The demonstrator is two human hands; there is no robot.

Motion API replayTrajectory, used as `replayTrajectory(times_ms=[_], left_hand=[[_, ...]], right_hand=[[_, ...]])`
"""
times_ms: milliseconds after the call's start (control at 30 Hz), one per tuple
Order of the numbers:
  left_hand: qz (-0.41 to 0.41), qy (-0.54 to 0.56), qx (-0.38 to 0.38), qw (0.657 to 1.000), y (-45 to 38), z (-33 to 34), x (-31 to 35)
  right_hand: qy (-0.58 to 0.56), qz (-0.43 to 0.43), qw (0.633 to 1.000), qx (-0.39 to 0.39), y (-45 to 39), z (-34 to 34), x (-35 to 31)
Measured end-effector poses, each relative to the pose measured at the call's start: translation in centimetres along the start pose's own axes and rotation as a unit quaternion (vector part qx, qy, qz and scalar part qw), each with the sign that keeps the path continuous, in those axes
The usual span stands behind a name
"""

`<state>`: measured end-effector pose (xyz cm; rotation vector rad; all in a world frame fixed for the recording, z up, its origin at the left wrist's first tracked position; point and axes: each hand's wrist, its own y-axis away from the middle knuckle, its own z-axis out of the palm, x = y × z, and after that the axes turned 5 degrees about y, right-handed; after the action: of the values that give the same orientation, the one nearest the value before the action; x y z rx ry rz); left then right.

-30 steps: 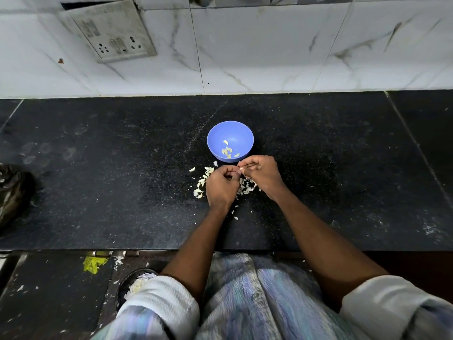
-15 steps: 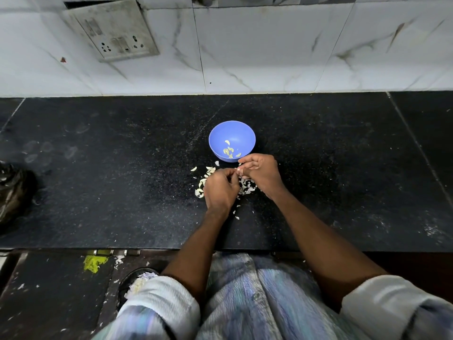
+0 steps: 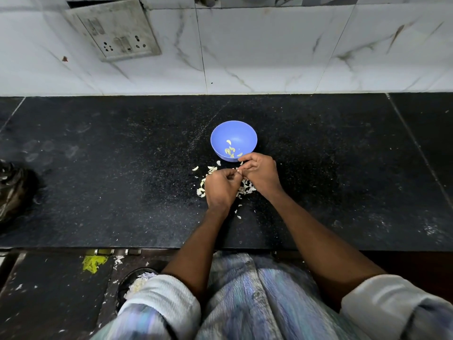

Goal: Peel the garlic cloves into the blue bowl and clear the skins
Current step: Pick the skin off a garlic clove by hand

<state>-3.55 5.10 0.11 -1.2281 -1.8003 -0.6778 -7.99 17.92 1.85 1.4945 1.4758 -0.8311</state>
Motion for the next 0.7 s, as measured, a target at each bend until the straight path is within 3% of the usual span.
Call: replayTrajectory(times_ms=[367, 700], left_hand=[[-0.087, 0.172, 0.032, 0.981, -0.03, 0.17, -0.19], [-0.047, 0.103, 0.025, 0.993, 0.07, -0.09, -0.32]], right_hand=[[-0.062, 0.005, 0.998, -0.018, 0.46, -0.04, -0.52], [0.001, -0.017, 1.0, -0.005, 0.32, -0.09, -0.6]])
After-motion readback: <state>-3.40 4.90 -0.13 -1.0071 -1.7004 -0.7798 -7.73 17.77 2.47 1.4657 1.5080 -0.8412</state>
